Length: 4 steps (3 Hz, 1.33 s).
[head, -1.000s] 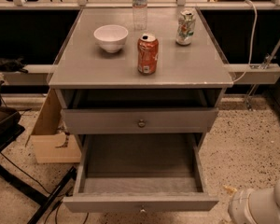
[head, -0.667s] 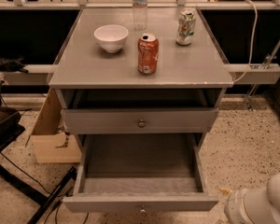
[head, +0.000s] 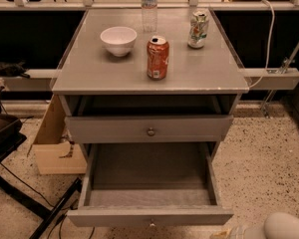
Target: Close middle drawer
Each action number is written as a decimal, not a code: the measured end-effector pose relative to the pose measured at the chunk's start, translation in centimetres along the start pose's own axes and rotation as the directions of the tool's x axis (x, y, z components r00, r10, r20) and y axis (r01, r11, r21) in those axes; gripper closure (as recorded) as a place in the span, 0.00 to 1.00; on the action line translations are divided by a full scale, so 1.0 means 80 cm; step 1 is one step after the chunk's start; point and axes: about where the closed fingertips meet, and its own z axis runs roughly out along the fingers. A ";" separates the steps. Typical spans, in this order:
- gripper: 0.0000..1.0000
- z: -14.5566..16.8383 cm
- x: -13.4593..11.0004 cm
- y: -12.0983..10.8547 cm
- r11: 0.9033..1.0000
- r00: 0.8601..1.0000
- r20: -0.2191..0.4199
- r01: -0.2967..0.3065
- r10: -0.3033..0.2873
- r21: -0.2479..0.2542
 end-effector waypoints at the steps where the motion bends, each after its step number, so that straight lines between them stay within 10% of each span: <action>1: 0.63 0.077 0.031 -0.011 1.000 0.999 0.043 0.000 0.001 -0.021; 3: 1.00 0.209 0.047 -0.035 0.998 0.997 0.084 0.008 -0.002 -0.065; 4: 1.00 0.231 0.035 -0.048 0.998 0.996 0.088 0.033 -0.029 -0.048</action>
Offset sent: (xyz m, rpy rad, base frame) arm 0.0085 0.0393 -0.2005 0.1490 0.0668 -0.0139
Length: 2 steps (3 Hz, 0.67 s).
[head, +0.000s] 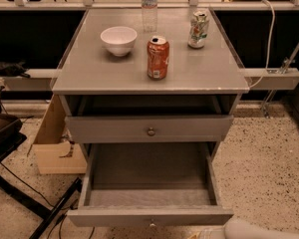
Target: Close middle drawer
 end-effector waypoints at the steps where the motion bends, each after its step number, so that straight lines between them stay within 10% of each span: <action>1: 1.00 -0.010 -0.027 -0.040 0.997 0.999 0.029 0.022 -0.024 0.074; 2: 1.00 -0.010 -0.027 -0.040 0.997 0.999 0.029 0.022 -0.024 0.074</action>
Offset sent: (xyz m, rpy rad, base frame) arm 0.0330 -0.0017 0.0112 -0.0057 -0.0675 -0.0261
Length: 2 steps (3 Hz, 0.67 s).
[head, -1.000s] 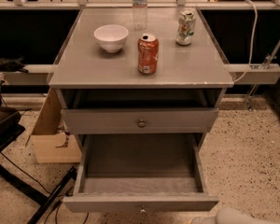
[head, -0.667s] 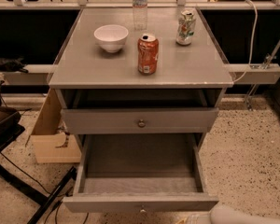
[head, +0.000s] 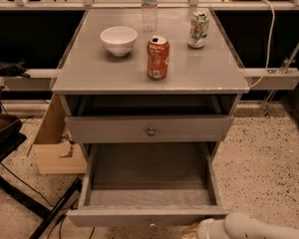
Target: Close middle drawer
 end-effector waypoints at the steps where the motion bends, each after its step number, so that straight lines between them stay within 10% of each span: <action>1: 1.00 0.005 -0.004 -0.006 1.000 1.000 0.015 0.009 -0.009 0.000; 2: 1.00 0.006 -0.011 -0.014 1.000 0.999 0.026 0.023 -0.023 0.004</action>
Offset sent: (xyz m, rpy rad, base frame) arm 0.1316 0.0175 0.0192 0.0809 -0.2067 0.0871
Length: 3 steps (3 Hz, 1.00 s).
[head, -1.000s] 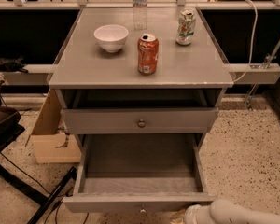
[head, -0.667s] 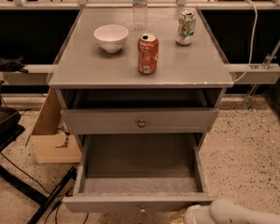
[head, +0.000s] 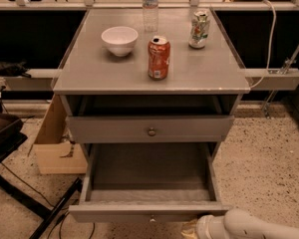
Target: Close middle drawer
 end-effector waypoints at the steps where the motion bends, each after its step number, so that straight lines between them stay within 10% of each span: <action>1: 1.00 0.000 -0.008 -0.012 1.000 1.000 0.010 0.015 -0.015 0.008; 3: 1.00 -0.003 -0.021 -0.037 0.999 0.999 0.026 0.039 -0.040 0.025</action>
Offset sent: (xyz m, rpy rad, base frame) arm 0.2329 -0.0217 0.0689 0.0454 -0.3292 0.0620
